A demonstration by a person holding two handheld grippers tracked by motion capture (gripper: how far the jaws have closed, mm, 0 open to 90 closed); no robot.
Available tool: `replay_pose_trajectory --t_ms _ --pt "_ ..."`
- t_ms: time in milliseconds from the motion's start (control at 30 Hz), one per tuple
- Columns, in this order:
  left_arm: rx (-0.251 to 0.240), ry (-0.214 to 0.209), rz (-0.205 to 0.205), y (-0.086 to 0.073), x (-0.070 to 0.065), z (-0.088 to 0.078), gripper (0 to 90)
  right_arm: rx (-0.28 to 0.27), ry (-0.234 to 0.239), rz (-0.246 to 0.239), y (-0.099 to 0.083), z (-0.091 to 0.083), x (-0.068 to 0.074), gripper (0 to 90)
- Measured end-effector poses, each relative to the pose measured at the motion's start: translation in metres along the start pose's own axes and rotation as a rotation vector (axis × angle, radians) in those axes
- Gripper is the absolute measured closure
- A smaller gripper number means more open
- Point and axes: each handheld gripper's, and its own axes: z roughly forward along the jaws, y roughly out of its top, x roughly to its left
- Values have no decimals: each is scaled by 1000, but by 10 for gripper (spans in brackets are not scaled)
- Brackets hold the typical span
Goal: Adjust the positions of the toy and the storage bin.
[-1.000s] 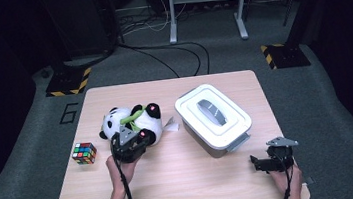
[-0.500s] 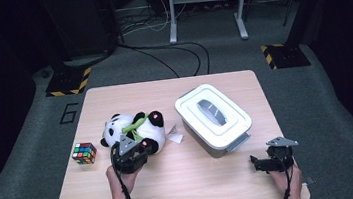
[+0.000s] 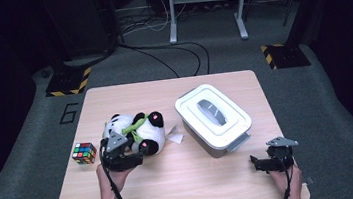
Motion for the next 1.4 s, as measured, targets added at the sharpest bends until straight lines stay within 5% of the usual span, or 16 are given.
replay_pose_trajectory --t_ms 233,500,700,1033,1400 --pt "5 29 -49 17 38 7 208 0 0 0 0 0 0 29" --pt "54 45 -52 30 60 31 246 1 4 2 0 0 0 29" --pt "111 41 -45 31 63 49 318 1 4 3 0 0 0 30" --pt "134 20 -24 24 57 65 687 1 5 3 0 0 0 30" --pt "89 39 -75 21 51 59 743 2 6 6 0 0 0 31"
